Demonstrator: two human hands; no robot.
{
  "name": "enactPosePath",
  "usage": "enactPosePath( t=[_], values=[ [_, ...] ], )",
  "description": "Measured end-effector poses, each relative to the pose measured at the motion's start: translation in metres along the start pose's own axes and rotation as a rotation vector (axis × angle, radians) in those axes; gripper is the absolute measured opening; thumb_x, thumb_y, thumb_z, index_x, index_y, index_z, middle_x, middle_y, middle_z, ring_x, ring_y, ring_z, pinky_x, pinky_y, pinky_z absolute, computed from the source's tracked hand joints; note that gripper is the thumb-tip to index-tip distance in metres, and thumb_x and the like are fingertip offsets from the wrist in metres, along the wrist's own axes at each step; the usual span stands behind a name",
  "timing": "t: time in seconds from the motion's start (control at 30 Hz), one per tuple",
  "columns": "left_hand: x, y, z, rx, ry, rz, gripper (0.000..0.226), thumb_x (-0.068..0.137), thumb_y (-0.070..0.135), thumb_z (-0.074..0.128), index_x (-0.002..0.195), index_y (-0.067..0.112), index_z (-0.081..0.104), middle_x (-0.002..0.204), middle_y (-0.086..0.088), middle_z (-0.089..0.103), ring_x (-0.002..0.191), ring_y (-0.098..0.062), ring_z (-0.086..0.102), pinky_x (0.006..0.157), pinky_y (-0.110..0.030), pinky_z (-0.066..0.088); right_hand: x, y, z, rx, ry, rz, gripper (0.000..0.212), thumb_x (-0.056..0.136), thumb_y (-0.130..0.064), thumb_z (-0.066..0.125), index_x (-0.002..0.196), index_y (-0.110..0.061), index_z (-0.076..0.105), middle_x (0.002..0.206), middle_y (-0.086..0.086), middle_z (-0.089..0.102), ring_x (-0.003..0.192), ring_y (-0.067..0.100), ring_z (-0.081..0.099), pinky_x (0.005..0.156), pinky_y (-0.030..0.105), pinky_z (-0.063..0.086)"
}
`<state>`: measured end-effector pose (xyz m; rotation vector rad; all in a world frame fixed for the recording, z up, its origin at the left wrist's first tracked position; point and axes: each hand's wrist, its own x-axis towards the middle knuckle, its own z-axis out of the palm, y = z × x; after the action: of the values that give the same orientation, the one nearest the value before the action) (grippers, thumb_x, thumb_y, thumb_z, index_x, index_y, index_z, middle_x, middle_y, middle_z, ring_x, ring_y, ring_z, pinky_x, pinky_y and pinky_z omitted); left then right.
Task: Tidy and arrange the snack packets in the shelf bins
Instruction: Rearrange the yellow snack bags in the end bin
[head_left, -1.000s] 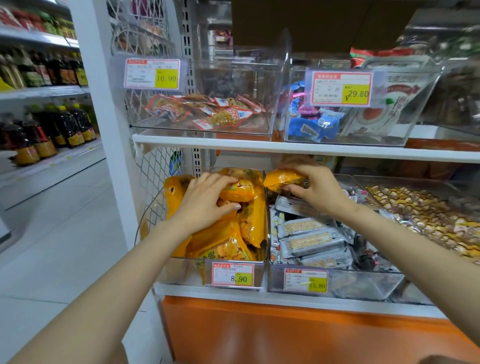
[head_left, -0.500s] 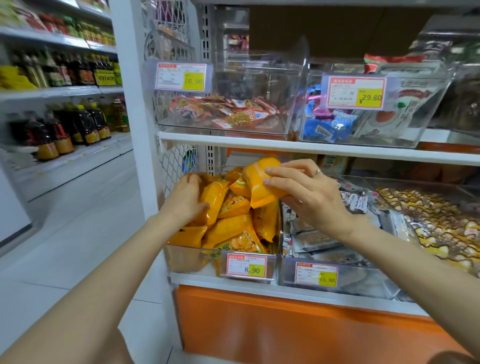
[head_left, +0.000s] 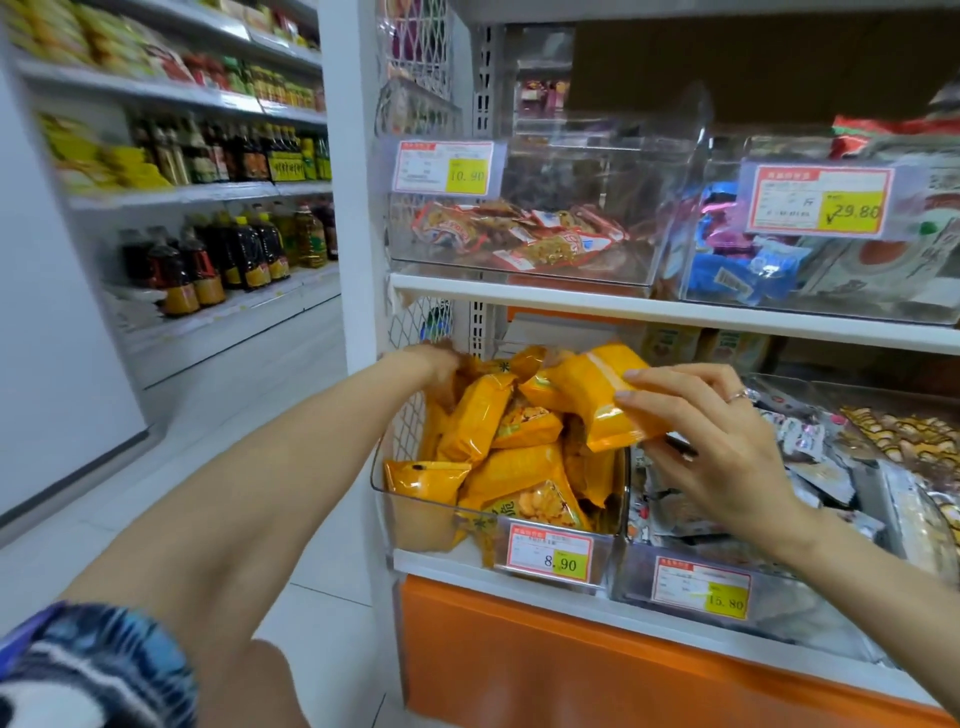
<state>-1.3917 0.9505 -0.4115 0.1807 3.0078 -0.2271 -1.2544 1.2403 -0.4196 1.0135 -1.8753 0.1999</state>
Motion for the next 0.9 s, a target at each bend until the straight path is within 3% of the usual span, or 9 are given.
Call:
enactPosePath(
  t=[0.13,0.27,0.4,0.47,0.6,0.73,0.9],
  values=[
    [-0.014,0.002,-0.013,0.033,-0.066,0.029,0.071,0.078,0.033,0.071,0.140,0.026,0.037,0.134,-0.007,0.044,0.118,-0.029,0.047,0.098,-0.041,0.045,-0.004,0.001,-0.002,0.035,0.007,0.041,0.043,0.078,-0.015,0.065,0.119,-0.015,0.052,0.117,0.010,0.062,0.100,0.030,0.050,0.085,0.023,0.035],
    [-0.018,0.006,-0.011,0.130,0.029,0.011,0.065,0.077,0.034,0.072,0.133,0.025,0.040,0.128,-0.006,0.046,0.114,-0.029,0.049,0.086,-0.035,0.043,-0.009,0.002,-0.006,0.067,0.010,0.056,0.038,0.082,-0.019,0.060,0.119,-0.016,0.053,0.119,0.006,0.060,0.098,0.030,0.052,0.083,0.025,0.038],
    [-0.012,0.005,-0.023,0.137,0.100,-0.036,0.055,0.083,0.028,0.067,0.132,0.016,0.045,0.128,-0.005,0.052,0.118,-0.028,0.049,0.094,-0.037,0.038,-0.011,0.002,-0.008,0.080,0.001,0.066,0.036,0.083,-0.021,0.058,0.118,-0.016,0.053,0.118,0.006,0.061,0.096,0.033,0.055,0.081,0.023,0.039],
    [-0.008,0.004,-0.029,0.205,0.179,-0.107,0.054,0.089,0.027,0.059,0.137,0.013,0.038,0.133,-0.009,0.051,0.122,-0.029,0.048,0.098,-0.038,0.039,-0.013,0.003,-0.009,0.073,0.002,0.082,0.036,0.084,-0.023,0.057,0.119,-0.016,0.053,0.119,0.005,0.060,0.097,0.033,0.055,0.088,0.019,0.035],
    [-0.005,0.008,-0.028,0.221,0.412,-0.252,0.058,0.094,0.013,0.049,0.145,0.005,0.021,0.149,-0.017,0.030,0.136,-0.035,0.032,0.110,-0.046,0.030,-0.014,0.004,-0.013,0.100,0.017,0.115,0.032,0.089,-0.029,0.053,0.119,-0.017,0.053,0.122,0.002,0.057,0.097,0.031,0.054,0.093,0.017,0.033],
    [-0.005,0.013,-0.017,0.106,0.446,-0.280,0.048,0.096,0.002,0.040,0.141,0.001,0.024,0.137,-0.018,0.041,0.119,-0.034,0.051,0.090,-0.040,0.046,-0.016,0.004,-0.014,0.109,0.006,0.122,0.033,0.087,-0.027,0.054,0.119,-0.017,0.054,0.121,0.000,0.057,0.096,0.031,0.055,0.093,0.018,0.034],
    [-0.011,0.011,-0.004,-0.019,0.449,-0.203,0.045,0.095,0.021,0.048,0.134,0.004,0.035,0.131,-0.016,0.041,0.116,-0.031,0.050,0.085,-0.038,0.045,-0.017,0.004,-0.015,0.104,-0.012,0.132,0.036,0.085,-0.027,0.056,0.119,-0.017,0.053,0.122,0.003,0.058,0.097,0.031,0.056,0.093,0.017,0.034]
  ],
)
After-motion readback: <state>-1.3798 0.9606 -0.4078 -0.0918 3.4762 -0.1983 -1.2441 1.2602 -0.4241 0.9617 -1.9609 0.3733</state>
